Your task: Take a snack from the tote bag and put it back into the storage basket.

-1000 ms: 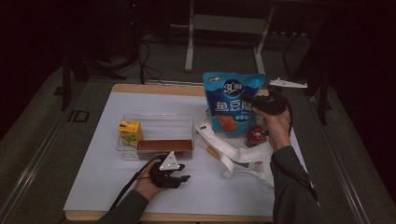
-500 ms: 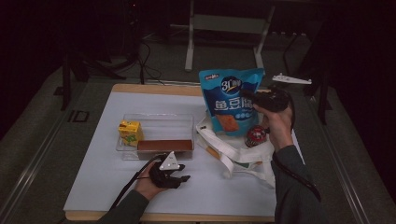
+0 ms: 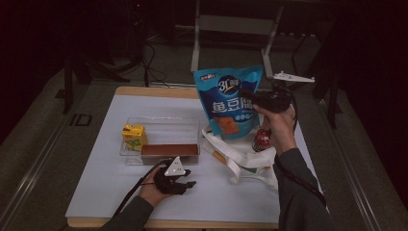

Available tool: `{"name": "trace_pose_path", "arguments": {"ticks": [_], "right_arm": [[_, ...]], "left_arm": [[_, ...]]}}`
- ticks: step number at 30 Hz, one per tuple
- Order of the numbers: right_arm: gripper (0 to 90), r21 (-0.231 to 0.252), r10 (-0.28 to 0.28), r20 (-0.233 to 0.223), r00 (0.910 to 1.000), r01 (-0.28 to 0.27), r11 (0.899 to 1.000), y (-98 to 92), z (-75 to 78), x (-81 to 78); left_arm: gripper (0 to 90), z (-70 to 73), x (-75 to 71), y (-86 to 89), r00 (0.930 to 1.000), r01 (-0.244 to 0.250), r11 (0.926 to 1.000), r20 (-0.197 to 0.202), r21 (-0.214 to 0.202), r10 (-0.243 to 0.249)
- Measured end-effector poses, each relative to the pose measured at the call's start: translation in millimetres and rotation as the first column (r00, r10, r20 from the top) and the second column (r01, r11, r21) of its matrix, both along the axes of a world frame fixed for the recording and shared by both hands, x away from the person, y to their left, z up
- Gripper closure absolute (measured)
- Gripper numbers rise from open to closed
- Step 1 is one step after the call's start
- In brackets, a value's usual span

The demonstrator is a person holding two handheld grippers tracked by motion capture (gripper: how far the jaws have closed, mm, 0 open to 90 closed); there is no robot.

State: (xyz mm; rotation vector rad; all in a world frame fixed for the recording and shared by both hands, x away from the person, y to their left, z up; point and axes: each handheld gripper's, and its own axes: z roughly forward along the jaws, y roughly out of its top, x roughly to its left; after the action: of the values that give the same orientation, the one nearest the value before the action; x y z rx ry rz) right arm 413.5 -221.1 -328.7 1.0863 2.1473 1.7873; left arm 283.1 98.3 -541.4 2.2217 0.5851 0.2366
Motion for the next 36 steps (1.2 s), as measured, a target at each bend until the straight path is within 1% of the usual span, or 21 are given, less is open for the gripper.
{"name": "trace_pose_path", "arguments": {"ticks": [7,12,16,20,24,28,31,36], "right_arm": [[89.6,0.018,0.025,-0.006,0.9997,-0.024,1.0,18.4,2.9,1.2],[89.6,0.029,0.042,-0.013,0.999,-0.041,0.999,30.3,2.2,2.0],[89.6,0.04,0.056,-0.017,0.9983,-0.055,0.998,39.4,2.6,2.1],[89.6,0.031,0.074,-0.021,0.9971,-0.073,0.997,49.8,3.2,2.4],[89.6,0.03,0.088,-0.022,0.9959,-0.088,0.996,61.1,3.1,3.0],[89.6,0.037,0.105,-0.028,0.994,-0.104,0.994,71.4,3.3,4.2],[89.6,0.052,0.112,-0.041,0.9929,-0.11,0.993,78.4,2.2,6.0],[89.6,0.07,0.129,-0.037,0.9909,-0.126,0.99,91.8,3.2,6.1]], "left_arm": [[52.0,-0.2,-0.2,-0.1,1.0,0.004,1.0,0.0,-0.005,-0.004],[51.8,-0.2,0.1,-0.1,1.0,0.004,1.0,-0.006,-0.005,-0.004],[51.9,-0.2,0.0,-0.2,1.0,0.005,1.0,-0.004,-0.003,-0.005],[51.8,-0.1,0.2,1.0,1.0,0.0,0.9998,-0.008,-0.019,0.0],[51.8,-0.2,-0.1,0.6,1.0,0.003,0.9999,-0.004,-0.017,-0.003],[51.8,-0.2,-0.1,0.7,1.0,0.004,0.9998,-0.005,-0.018,-0.004],[51.8,-0.2,0.0,0.7,1.0,0.004,0.9998,-0.006,-0.019,-0.005],[51.8,-0.1,0.0,0.9,0.9999,0.005,0.9998,-0.009,-0.021,-0.006]]}}
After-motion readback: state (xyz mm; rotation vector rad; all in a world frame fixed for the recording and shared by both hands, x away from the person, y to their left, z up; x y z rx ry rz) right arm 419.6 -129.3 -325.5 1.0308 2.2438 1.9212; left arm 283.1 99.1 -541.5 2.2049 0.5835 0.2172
